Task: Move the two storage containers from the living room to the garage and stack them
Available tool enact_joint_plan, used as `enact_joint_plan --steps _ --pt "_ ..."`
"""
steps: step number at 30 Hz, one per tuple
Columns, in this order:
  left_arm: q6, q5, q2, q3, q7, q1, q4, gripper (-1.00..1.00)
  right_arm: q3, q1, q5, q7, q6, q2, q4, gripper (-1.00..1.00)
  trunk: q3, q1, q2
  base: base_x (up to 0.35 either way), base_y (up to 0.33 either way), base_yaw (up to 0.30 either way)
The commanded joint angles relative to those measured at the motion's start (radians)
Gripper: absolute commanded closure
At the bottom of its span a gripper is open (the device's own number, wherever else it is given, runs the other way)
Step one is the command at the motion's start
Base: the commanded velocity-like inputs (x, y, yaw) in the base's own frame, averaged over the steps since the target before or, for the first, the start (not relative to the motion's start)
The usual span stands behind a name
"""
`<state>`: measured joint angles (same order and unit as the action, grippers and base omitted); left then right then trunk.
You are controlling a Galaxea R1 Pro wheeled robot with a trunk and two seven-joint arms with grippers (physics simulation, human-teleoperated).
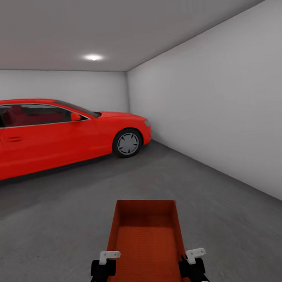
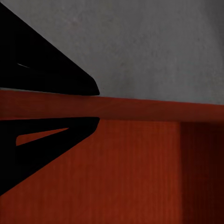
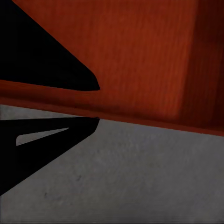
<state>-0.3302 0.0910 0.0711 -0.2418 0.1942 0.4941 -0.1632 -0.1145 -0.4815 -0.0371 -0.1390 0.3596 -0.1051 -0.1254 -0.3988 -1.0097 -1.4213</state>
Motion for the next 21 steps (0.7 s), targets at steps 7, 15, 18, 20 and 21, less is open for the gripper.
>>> enact_joint_plan --steps 7,15,18,20,21 --pt "-0.001 0.039 0.006 0.044 0.008 0.001 -0.016 1.00 -0.004 0.000 -0.014 -0.010 -0.002 -0.001 0.001 1.00 -0.001 0.000 -0.001 0.007 0.000 -0.300" --pt "0.000 0.039 0.006 0.044 0.008 0.001 -0.016 1.00 -0.004 0.000 -0.014 -0.010 -0.002 -0.001 0.002 1.00 -0.001 0.000 -0.001 0.262 0.000 -0.300" --pt "0.000 0.039 0.006 0.044 0.008 0.001 -0.016 1.00 -0.004 0.000 -0.014 -0.010 -0.002 -0.001 0.002 1.00 -0.001 0.000 -0.001 0.333 0.000 -0.300" --pt "0.000 0.039 0.006 0.044 0.008 0.001 -0.016 1.00 -0.004 0.000 -0.014 -0.010 -0.002 -0.001 0.002 1.00 -0.001 0.000 -0.001 0.337 0.000 -0.300" --pt "0.000 0.039 0.006 0.044 0.008 0.001 -0.016 1.00 -0.004 0.000 -0.014 -0.010 -0.002 -0.001 0.002 1.00 -0.001 0.000 -0.001 0.338 0.000 -0.300"
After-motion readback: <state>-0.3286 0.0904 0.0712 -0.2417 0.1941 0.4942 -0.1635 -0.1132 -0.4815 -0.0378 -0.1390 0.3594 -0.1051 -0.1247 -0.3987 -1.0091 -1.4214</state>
